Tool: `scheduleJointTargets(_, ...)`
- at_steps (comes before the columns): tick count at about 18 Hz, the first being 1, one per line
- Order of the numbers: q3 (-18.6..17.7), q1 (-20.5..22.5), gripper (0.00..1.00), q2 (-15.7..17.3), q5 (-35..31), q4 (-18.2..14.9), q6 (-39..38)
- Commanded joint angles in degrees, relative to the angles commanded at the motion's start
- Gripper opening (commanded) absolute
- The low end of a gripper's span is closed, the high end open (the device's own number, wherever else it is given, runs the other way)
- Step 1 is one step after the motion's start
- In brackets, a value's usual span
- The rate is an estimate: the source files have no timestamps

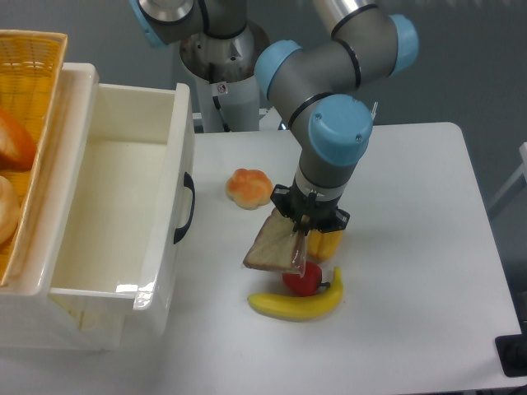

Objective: Pick up the toast
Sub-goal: 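Lift the gripped toast bag up off the table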

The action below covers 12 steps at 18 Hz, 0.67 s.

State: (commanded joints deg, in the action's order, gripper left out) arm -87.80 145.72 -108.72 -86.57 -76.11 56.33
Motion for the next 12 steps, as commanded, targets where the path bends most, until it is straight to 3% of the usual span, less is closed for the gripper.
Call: scheduleJointTargets(12, -0.1, 2.1, 0.1, 1.8, 0.3, -0.2, 1.8)
